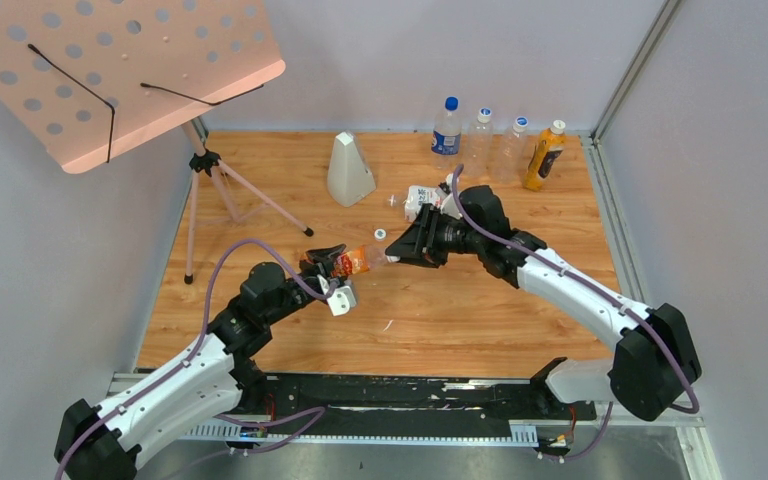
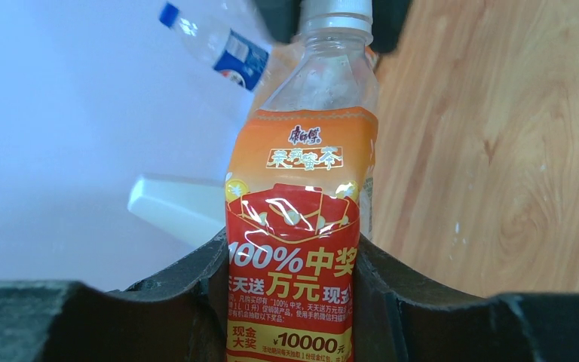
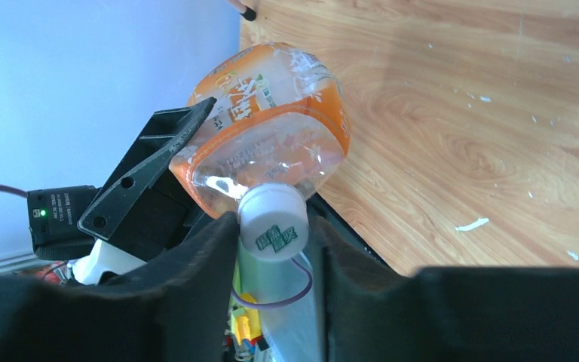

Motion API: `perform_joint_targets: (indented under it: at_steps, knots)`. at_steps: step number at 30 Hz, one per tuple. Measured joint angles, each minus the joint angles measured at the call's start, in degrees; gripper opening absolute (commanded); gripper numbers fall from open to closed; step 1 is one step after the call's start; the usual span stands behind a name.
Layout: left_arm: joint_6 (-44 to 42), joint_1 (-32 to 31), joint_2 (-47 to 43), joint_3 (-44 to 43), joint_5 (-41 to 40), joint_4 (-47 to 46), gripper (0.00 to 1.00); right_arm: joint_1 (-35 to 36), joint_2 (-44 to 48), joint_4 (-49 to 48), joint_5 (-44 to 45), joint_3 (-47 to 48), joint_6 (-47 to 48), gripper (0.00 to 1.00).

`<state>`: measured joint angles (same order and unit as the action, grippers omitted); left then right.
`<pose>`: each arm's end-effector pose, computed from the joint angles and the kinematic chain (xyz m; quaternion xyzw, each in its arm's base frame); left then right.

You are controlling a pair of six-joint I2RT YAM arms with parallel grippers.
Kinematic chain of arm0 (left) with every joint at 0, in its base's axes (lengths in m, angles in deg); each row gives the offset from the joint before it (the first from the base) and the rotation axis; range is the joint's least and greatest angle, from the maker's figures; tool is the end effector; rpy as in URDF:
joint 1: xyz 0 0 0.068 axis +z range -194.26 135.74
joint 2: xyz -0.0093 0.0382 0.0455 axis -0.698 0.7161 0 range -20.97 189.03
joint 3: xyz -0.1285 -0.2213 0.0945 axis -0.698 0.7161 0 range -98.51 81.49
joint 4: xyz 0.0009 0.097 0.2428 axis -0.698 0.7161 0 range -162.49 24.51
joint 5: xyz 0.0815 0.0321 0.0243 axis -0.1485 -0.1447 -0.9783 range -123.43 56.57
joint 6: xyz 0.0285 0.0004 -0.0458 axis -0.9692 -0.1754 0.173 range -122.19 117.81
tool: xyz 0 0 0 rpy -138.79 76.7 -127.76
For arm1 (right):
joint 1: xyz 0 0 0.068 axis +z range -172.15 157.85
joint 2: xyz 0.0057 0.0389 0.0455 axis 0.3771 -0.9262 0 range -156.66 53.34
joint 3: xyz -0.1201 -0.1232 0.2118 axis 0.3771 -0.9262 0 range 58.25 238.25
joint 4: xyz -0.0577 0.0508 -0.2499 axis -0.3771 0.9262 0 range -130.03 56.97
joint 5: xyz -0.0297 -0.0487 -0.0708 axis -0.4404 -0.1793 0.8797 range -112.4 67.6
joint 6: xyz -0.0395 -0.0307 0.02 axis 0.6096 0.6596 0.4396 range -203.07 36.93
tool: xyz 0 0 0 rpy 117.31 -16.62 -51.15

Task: Screw on the bottle caps

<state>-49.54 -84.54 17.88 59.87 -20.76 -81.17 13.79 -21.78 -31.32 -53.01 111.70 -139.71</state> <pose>0.1275 -0.1183 0.2477 0.5734 0.4937 -0.0434 0.6524 0.2260 0.1861 0.2812 0.0212 0.8468 0.5049 0.1658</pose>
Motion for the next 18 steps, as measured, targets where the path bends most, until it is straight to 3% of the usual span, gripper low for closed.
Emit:
perform_joint_targets:
  at_steps: [7, 13, 18]
  knots:
    - [1.25, -1.44, 0.61, -0.24, 0.48, -6.49, 0.0, 2.12, 9.22, 1.03, 3.87, 0.59, 11.8, 1.0]
    - [4.85, -1.44, 1.36, -0.76, 0.28, -6.97, 0.0, 2.12, 21.59, 0.79, 11.91, 0.15, 26.43, 1.0]
    - [8.63, -1.44, 2.62, -3.63, 0.37, -5.42, 0.0, 2.12, 27.34, 1.29, 13.57, -2.14, 40.13, 1.0]
